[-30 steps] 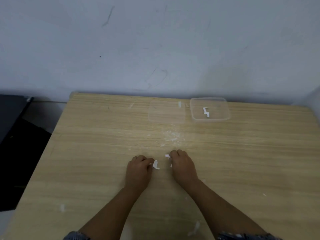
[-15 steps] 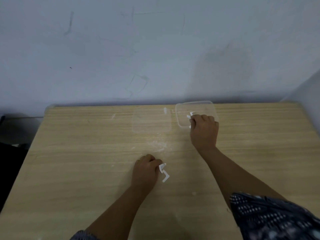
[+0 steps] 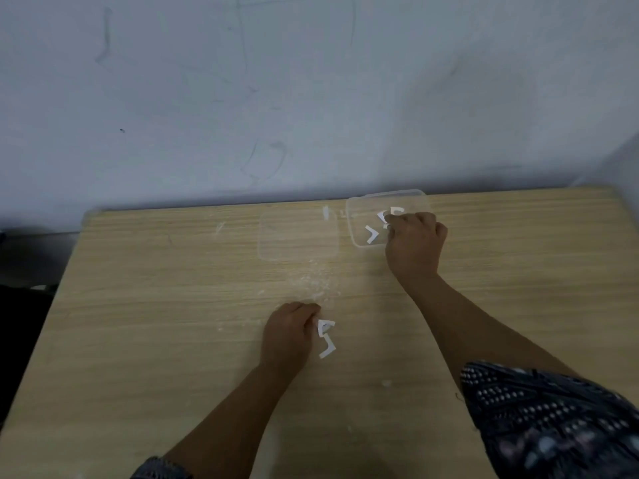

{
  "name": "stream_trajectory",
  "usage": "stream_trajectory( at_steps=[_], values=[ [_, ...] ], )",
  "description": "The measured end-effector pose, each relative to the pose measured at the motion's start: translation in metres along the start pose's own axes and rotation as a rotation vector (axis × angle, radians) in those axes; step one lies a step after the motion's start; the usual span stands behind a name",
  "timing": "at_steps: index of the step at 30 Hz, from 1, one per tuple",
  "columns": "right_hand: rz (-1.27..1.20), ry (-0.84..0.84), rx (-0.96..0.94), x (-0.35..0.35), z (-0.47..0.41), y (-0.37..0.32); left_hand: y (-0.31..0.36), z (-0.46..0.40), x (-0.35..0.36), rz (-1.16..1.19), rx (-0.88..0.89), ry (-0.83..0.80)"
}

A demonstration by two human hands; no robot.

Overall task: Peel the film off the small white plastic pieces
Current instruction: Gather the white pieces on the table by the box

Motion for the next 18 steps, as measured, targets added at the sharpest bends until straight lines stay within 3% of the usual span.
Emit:
stream_trajectory(
  at_steps=[2,4,6,10,18],
  values=[
    [-0.112,0.113,-0.062,-0.009,0.010,-0.005,-0.004,0.003,0.001,0.004,-0.023,-0.006],
    [-0.244,0.118,-0.189,-0.011,0.027,-0.020,-0.009,0.007,-0.001,-0.011,-0.037,0.004],
    [-0.386,-0.037,-0.306,0.002,0.051,-0.040,-0.012,0.011,-0.004,-0.056,-0.004,0.033],
    [-0.397,-0.337,-0.482,0.037,0.114,-0.070,-0.022,0.022,-0.009,-0.118,0.004,0.040],
    [-0.244,-0.560,-0.567,0.067,0.169,-0.092,-0.028,0.027,-0.005,-0.108,-0.001,-0.023]
  ],
)
Point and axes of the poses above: each hand's wrist, its own z-axis away from the middle knuckle, its own x-axis out of the palm, y = z × x, the point moved 9 cm from there along -z, towards the middle knuckle, and after that the axes turned 6 degrees about -y, right-handed, at the moved point
